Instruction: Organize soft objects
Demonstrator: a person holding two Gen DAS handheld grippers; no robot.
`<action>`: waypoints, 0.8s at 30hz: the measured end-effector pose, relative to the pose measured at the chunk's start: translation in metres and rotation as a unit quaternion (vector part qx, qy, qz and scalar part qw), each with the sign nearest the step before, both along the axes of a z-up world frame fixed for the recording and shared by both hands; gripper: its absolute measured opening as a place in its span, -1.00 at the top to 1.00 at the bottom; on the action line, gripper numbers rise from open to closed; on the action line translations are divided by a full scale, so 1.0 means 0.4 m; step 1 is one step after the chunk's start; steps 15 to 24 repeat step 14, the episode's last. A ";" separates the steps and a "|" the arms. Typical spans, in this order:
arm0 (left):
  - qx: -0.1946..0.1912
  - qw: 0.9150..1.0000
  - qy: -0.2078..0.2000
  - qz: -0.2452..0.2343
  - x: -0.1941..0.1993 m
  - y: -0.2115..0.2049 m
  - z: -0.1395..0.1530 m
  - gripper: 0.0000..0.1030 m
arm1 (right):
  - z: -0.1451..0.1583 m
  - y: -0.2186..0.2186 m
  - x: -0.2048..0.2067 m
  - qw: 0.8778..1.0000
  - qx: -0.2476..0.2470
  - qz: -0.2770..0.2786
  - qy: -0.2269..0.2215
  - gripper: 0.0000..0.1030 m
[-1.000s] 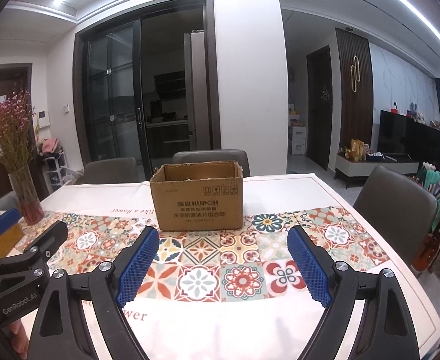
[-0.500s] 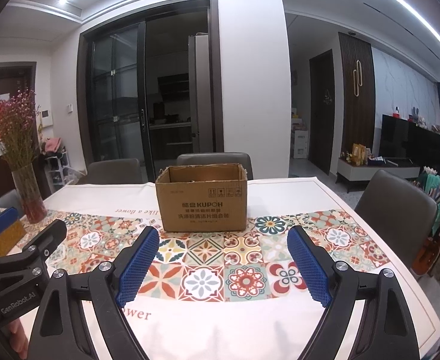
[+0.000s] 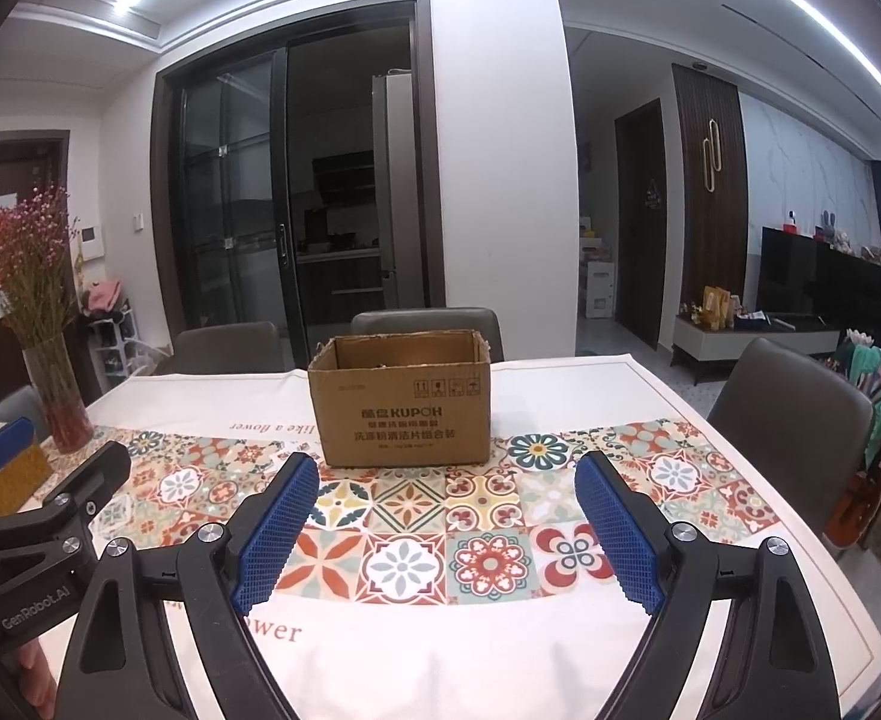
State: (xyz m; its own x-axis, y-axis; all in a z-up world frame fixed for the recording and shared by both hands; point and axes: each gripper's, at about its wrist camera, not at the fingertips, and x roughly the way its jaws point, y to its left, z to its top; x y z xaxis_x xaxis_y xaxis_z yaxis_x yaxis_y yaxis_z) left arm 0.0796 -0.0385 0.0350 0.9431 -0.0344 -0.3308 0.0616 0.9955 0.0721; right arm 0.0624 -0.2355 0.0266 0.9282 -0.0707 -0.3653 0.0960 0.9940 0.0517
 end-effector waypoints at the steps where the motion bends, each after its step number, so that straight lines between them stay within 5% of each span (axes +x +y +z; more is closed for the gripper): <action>1: 0.000 1.000 0.000 0.001 -0.001 0.000 0.000 -1.00 | 0.000 0.000 0.000 1.000 0.001 0.000 0.000 -0.71; 24: -0.001 1.000 -0.001 0.006 -0.004 -0.001 0.002 -1.00 | -0.001 -0.003 -0.003 1.000 0.001 -0.002 0.003 -0.71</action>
